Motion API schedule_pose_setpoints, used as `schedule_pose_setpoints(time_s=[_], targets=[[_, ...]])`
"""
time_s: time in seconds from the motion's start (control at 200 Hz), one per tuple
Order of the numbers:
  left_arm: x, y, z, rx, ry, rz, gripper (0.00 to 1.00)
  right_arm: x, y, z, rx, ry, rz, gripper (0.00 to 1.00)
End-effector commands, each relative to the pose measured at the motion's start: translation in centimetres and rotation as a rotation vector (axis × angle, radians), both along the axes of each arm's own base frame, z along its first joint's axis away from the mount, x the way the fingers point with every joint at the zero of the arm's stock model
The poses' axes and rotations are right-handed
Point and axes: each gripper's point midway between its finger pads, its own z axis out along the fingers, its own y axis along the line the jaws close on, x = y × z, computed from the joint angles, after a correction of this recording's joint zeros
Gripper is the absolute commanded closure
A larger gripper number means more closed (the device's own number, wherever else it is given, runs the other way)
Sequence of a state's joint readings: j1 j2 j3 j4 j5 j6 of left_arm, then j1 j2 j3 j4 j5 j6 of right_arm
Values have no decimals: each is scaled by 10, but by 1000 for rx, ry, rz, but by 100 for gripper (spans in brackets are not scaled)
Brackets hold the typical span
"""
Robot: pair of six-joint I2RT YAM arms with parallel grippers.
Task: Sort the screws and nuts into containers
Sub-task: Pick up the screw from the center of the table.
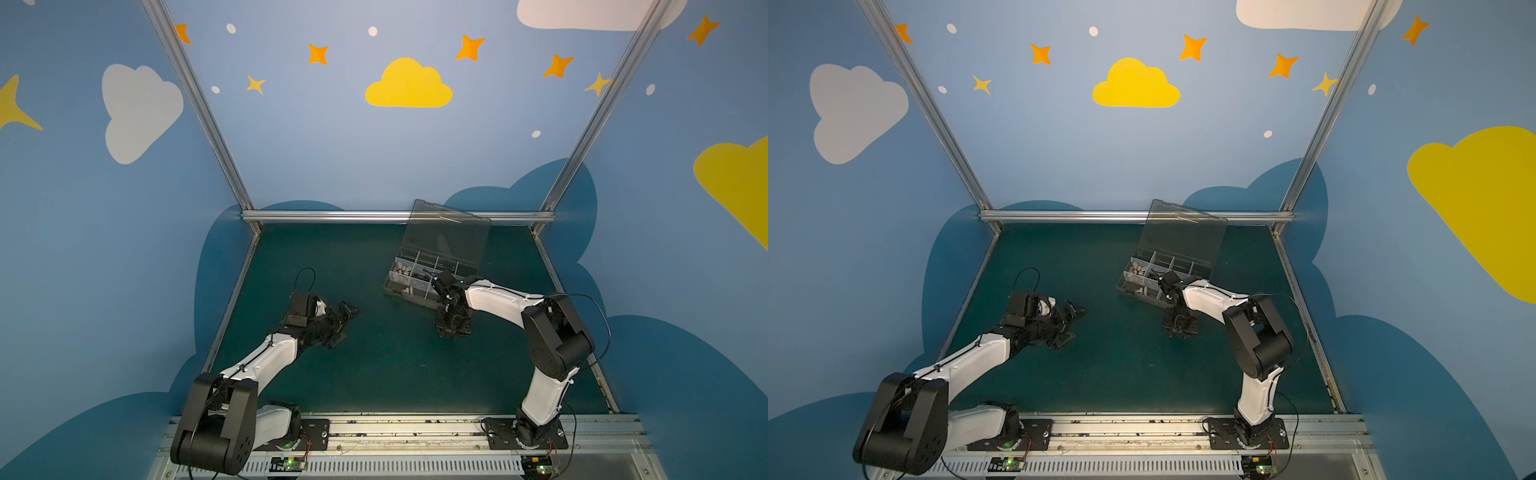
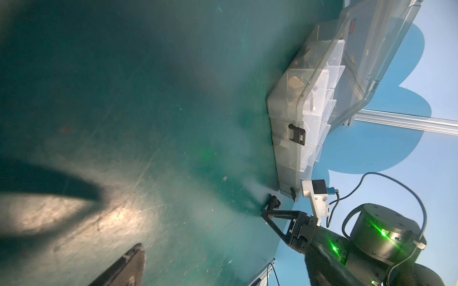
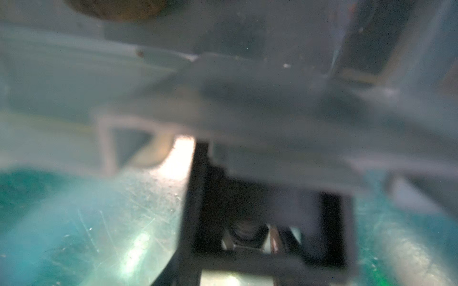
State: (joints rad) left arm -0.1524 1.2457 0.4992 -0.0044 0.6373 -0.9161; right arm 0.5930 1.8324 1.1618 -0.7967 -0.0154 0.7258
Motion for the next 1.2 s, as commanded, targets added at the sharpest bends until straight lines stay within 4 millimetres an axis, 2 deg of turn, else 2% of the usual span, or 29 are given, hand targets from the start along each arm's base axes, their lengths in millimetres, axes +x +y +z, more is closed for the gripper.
schedule_pose_setpoints(time_s=[0.0, 0.385, 0.781, 0.956, 1.196], targets=[[2, 1, 5, 11, -21, 0, 0, 0, -3, -8, -34, 14, 8, 62], [3, 1, 5, 10, -21, -1, 0, 1, -5, -10, -47, 17, 19, 71], [4, 1, 4, 9, -18, -1, 0, 2, -4, -7, -37, 0, 75, 89], [3, 1, 4, 11, -19, -2, 0, 9, 1, 14, 0, -69, 168, 96], [3, 1, 5, 12, -17, 0, 0, 15, 9, 62, 76, -159, 316, 98]])
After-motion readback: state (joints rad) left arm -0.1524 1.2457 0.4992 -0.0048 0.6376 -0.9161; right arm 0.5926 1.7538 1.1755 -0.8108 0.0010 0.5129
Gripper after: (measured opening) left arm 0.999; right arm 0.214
